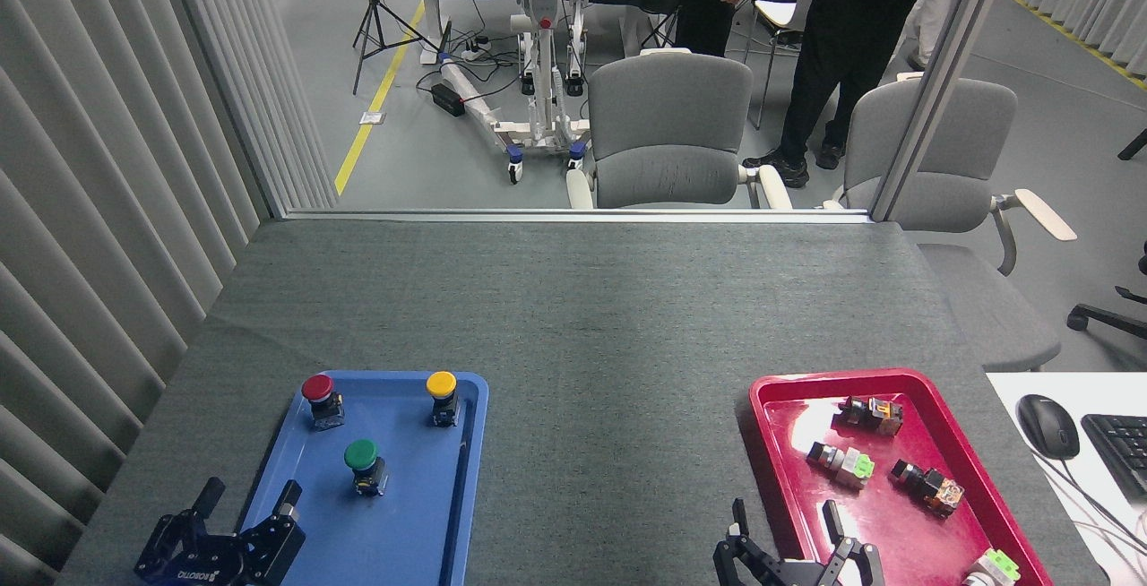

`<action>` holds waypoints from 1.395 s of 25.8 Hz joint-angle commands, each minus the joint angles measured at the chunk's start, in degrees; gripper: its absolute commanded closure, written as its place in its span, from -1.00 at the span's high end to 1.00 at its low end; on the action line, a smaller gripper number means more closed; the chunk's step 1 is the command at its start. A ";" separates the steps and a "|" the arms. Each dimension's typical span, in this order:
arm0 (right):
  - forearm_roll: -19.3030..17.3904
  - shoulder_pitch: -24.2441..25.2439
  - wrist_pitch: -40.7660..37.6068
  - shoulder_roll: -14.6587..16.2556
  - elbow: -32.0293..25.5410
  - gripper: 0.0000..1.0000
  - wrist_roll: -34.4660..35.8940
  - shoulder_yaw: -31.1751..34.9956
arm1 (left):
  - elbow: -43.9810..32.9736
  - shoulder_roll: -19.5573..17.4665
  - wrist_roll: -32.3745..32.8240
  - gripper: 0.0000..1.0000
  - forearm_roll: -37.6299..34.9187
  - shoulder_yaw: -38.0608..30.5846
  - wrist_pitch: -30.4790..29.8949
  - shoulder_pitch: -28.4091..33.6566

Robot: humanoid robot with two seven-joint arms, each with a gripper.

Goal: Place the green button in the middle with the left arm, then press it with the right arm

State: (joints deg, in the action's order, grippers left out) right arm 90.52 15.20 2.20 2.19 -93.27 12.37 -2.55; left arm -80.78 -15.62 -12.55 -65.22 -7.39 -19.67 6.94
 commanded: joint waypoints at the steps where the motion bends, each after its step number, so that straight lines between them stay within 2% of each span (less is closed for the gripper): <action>1: -0.08 0.01 -0.01 0.00 0.02 1.00 -0.07 -0.09 | 0.27 0.41 0.07 1.00 -0.17 -0.08 0.16 0.00; 4: 0.01 0.01 -0.01 -0.08 0.02 1.00 -0.07 -0.35 | -0.16 0.32 0.69 1.00 -0.96 0.00 1.92 0.00; 36: 0.19 0.89 -0.01 0.18 -0.07 1.00 0.19 -0.18 | -0.69 0.41 1.92 1.00 -0.96 -0.08 1.74 -0.09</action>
State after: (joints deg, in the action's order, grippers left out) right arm 90.70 16.02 2.10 2.38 -93.28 12.23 -2.72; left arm -81.33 -15.20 -10.62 -66.18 -7.45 -17.92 6.86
